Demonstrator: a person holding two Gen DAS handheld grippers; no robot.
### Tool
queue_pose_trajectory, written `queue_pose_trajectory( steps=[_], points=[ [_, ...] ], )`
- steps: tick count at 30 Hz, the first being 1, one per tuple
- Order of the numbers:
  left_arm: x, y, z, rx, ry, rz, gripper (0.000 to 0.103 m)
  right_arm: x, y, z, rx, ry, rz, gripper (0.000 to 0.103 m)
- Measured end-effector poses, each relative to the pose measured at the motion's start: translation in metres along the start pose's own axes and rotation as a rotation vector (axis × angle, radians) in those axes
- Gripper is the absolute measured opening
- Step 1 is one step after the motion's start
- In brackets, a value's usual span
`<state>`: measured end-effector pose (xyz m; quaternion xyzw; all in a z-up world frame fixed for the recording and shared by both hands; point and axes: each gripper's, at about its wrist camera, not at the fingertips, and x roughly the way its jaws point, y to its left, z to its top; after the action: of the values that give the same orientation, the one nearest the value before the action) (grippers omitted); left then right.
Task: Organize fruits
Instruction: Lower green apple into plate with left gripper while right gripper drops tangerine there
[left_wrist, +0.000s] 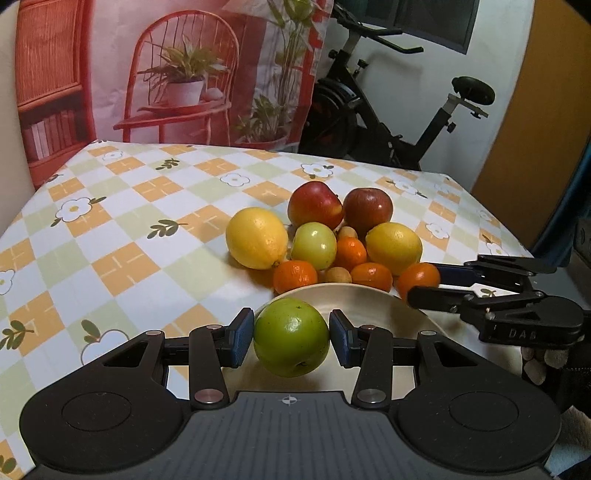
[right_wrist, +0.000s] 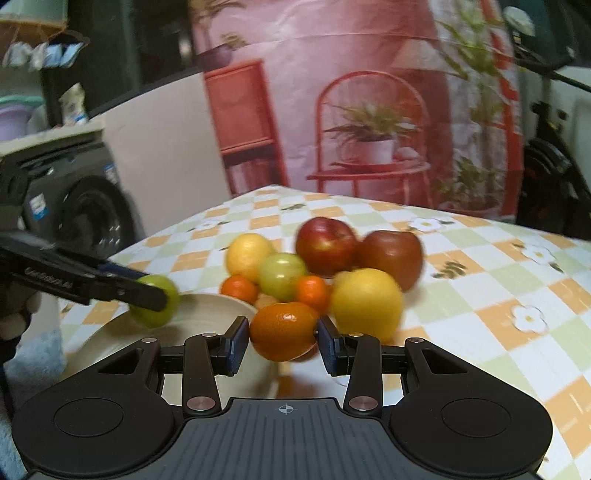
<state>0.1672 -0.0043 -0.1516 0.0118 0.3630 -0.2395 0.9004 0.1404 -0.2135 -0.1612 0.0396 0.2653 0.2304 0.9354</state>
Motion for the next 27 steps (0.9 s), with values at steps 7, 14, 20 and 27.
queue_pose_trajectory(
  steps=[7,14,20,27],
  points=[
    [0.005,0.003,0.001,-0.022,0.011,0.004,0.047,0.018,0.021,0.006,-0.082,0.045,0.04,0.037],
    [0.01,0.006,-0.001,-0.047,0.028,-0.005,0.047,0.027,0.031,0.006,-0.124,0.055,0.05,0.037],
    [0.013,0.007,-0.002,-0.056,0.04,-0.014,0.047,0.029,0.035,0.003,-0.137,0.066,0.061,0.037],
    [0.017,0.008,-0.003,-0.065,0.057,-0.019,0.048,0.034,0.036,-0.004,-0.142,0.084,0.061,0.037]
  ],
)
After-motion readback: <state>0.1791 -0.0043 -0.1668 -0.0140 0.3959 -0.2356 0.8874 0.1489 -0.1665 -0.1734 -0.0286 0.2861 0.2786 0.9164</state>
